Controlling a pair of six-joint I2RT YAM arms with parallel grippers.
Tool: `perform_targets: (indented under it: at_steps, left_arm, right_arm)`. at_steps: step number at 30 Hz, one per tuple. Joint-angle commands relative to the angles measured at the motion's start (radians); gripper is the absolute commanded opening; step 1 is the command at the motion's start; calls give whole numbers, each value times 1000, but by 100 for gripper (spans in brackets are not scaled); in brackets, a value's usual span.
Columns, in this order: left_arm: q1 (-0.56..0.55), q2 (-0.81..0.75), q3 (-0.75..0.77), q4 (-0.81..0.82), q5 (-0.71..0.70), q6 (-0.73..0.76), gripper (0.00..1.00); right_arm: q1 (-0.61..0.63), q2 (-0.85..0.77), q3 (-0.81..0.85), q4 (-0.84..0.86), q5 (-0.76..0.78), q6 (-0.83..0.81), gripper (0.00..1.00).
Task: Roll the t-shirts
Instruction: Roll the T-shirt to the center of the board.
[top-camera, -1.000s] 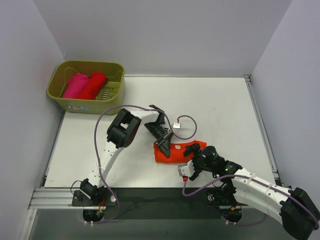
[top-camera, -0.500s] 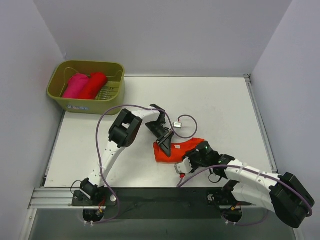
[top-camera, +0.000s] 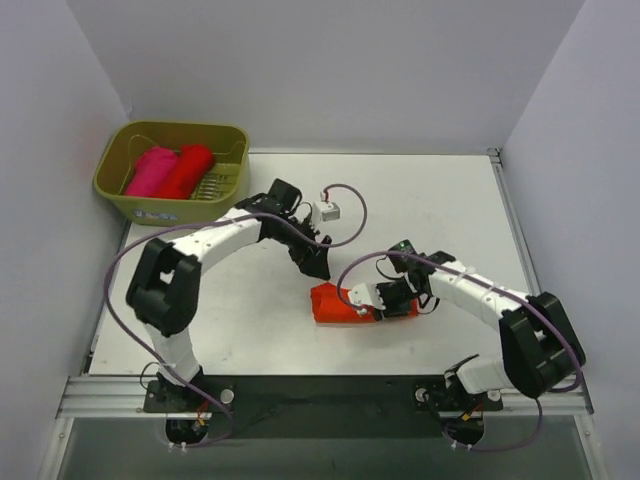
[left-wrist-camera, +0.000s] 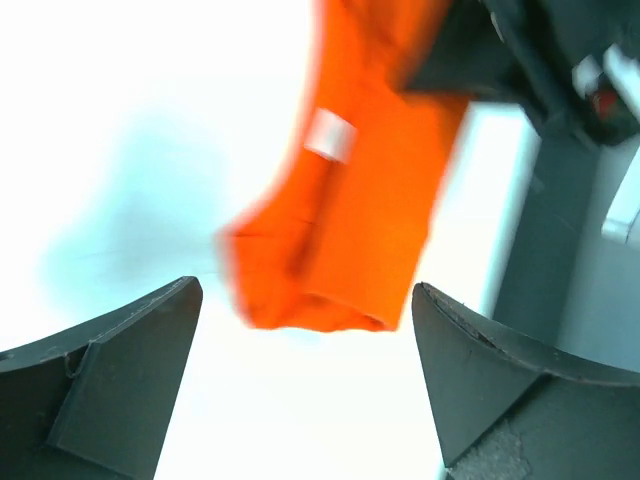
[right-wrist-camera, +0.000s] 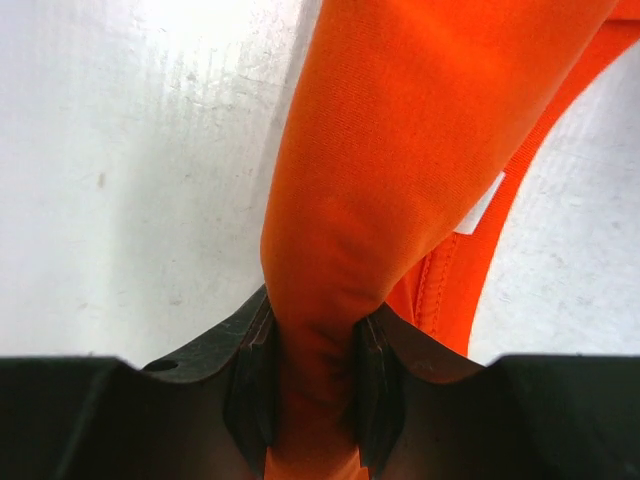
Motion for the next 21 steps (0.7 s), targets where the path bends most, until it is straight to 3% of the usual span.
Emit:
perform_targets:
  at_steps: [1,4,8,10,14,15,21]
  left_arm:
    - [19,-175,-170,422,-359,-239,97]
    - [18,-287,-245,482,-555,-260,97]
    - [12,-454,-359,543,-715,-199,97]
    - [-3,-500,-373,545,-725,-133,97]
    - [-146,-652,-505,664,-661,254,97]
    - [-180,-673,-598,701,-660,311,97]
    - [-407,-678,-798,950,-653,528,97]
  right_arm:
    - [-30,191,168,-367,-107,8,14]
    - [-58,344,312,-505,-147,29,14]
    - [-109,510,474,-670,-200,26,13]
    - [-121,593,549,-754,-204,10,13]
    - [-146,694,630,-820,-197,16,13]
    - [-152,729,655,-860,-207,20,13]
    - [-170,866,816,-974,-227,110,12]
